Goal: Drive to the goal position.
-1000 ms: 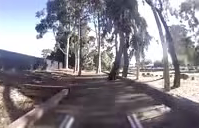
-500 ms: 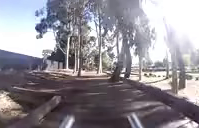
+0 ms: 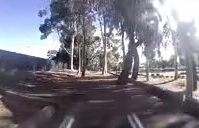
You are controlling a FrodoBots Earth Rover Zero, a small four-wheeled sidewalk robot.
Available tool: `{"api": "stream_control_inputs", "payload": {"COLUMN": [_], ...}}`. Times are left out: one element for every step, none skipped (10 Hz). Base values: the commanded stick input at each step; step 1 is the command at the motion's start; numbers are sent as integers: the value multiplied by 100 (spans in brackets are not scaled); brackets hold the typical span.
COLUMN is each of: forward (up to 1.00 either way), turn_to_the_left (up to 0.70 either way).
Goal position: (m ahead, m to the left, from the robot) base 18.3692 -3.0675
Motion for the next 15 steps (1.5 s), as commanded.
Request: {"api": "stream_control_inputs", "payload": {"forward": [100,100,100,100,100,100,100,100,100,100,100,100,100,100,100], "turn_to_the_left": [0,0,0,0,0,0,0,0,40,40,27,10,0,0,0]}}
